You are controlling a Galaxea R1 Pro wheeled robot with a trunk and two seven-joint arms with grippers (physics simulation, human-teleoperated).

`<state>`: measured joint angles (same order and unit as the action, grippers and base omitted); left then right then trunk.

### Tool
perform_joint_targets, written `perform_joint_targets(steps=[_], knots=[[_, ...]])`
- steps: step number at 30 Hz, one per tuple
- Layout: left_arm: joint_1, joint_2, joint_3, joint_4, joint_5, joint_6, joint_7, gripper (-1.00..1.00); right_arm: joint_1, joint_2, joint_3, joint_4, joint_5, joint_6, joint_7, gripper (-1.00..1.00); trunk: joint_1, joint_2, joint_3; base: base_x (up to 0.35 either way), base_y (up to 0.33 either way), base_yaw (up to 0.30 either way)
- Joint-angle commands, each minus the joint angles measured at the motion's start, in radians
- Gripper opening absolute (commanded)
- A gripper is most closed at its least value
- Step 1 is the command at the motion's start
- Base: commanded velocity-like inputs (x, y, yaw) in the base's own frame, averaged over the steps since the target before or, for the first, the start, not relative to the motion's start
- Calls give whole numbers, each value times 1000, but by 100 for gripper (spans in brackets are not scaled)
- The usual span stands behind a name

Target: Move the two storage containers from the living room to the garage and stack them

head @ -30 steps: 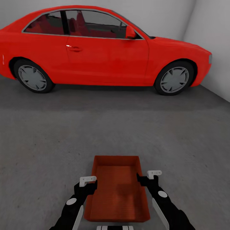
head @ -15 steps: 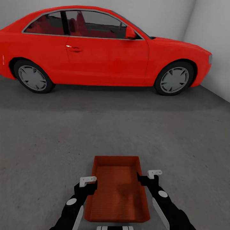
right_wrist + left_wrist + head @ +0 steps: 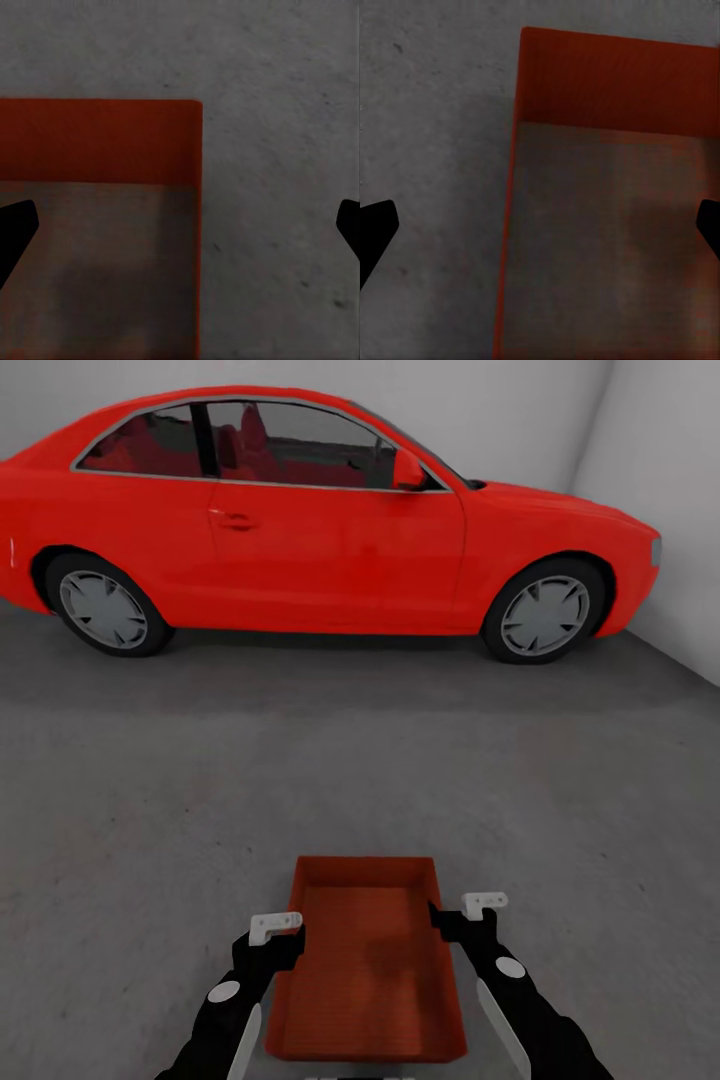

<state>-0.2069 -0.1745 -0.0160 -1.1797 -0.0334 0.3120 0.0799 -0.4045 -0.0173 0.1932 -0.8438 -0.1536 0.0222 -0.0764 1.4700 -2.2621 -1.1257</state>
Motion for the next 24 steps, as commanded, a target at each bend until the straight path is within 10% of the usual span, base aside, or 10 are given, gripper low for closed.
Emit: perform_joint_targets(steps=[1,24], knots=[[0,0,-1,-1,-3,6,4,100,0,-2,6,-1,-10,2,-8,100,-4,7,2,0,0,0],[0,0,-2,2,-5,4,6,100,0,-3,5,-1,-11,2,-8,100,-92,168,101,0,0,0]])
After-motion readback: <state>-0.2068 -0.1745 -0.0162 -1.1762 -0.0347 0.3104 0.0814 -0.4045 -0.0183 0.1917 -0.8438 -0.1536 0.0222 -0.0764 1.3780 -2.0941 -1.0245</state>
